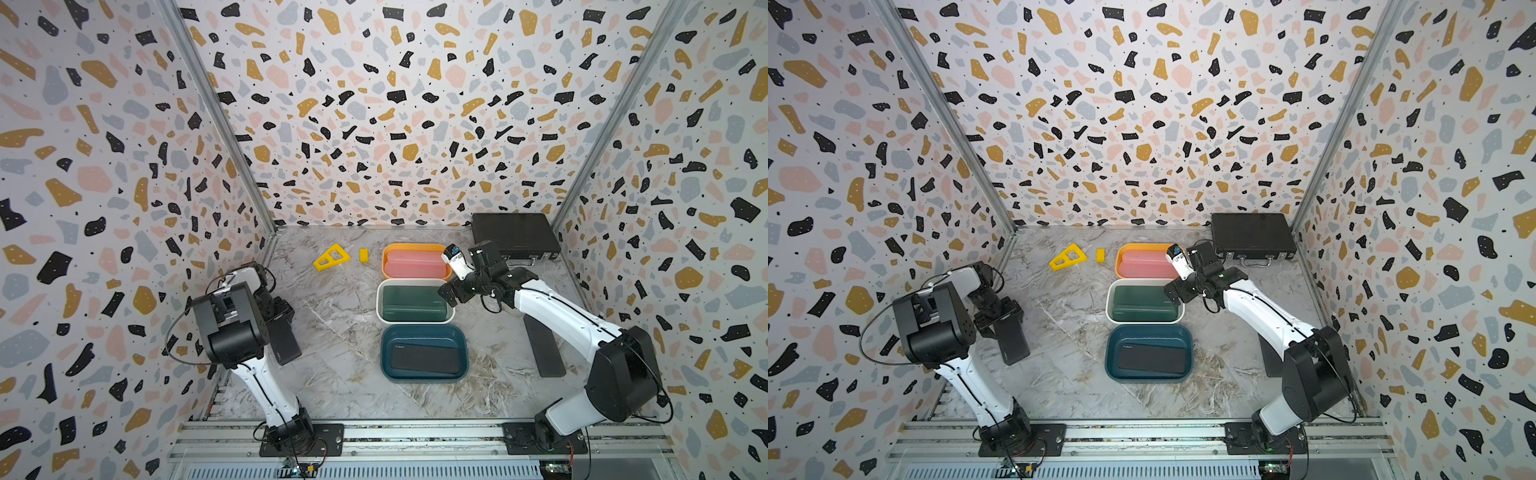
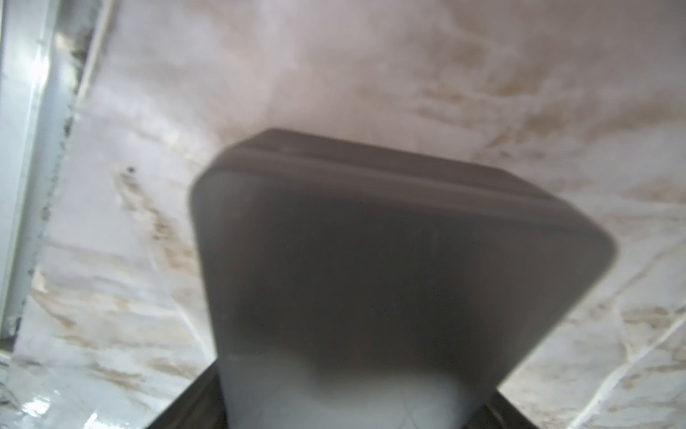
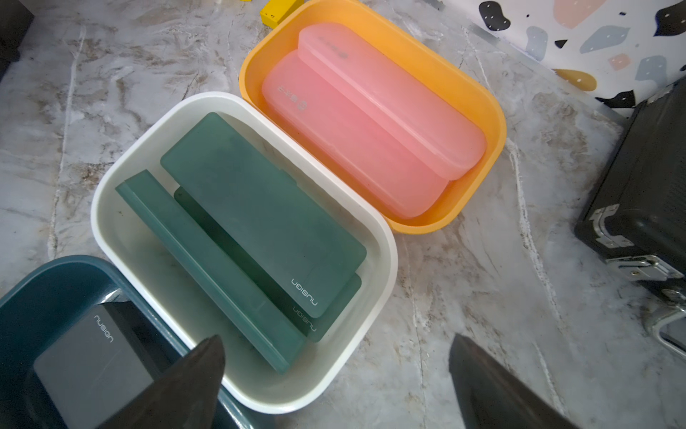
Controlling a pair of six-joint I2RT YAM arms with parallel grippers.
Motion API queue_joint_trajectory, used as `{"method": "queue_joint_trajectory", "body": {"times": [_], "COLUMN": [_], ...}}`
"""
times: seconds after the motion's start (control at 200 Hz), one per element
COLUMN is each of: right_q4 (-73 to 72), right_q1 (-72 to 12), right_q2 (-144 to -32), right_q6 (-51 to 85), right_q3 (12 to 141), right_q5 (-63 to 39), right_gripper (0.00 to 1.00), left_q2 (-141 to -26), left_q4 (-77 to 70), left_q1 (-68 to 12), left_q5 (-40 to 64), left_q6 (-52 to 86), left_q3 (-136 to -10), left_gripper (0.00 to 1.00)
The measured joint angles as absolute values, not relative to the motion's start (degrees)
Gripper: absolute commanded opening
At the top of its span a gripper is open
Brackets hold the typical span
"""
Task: Place the pencil cases by color into the storage box
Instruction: Pick up the pencil case from the center of the board.
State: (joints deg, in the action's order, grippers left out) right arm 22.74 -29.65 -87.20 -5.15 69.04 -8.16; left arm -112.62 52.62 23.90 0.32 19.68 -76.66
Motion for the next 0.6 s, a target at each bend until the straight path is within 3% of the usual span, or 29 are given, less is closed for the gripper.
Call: {"method": "queue_joint_trajectory", "body": {"times": [0.28, 0.601], "right_q4": [22.76, 24.08], "right_q1": [-29.65, -29.65], "right_q2": [-86.19, -84.77], "right_q6": [-5.15, -4.14], "right_q3": [68.51, 67.85], "right_q5": [-7.42, -4.91], "right_gripper": [0.99, 0.99], "left_q2": [-112.53, -109.38], "left_q4": [52.42, 51.86], "left_q1": [23.90, 23.94], "left_q5": [1.19, 6.48], "left_q6": [18.65, 17.93], "left_q3": [-76.66, -76.31], "left_gripper": [0.69, 0.67]}}
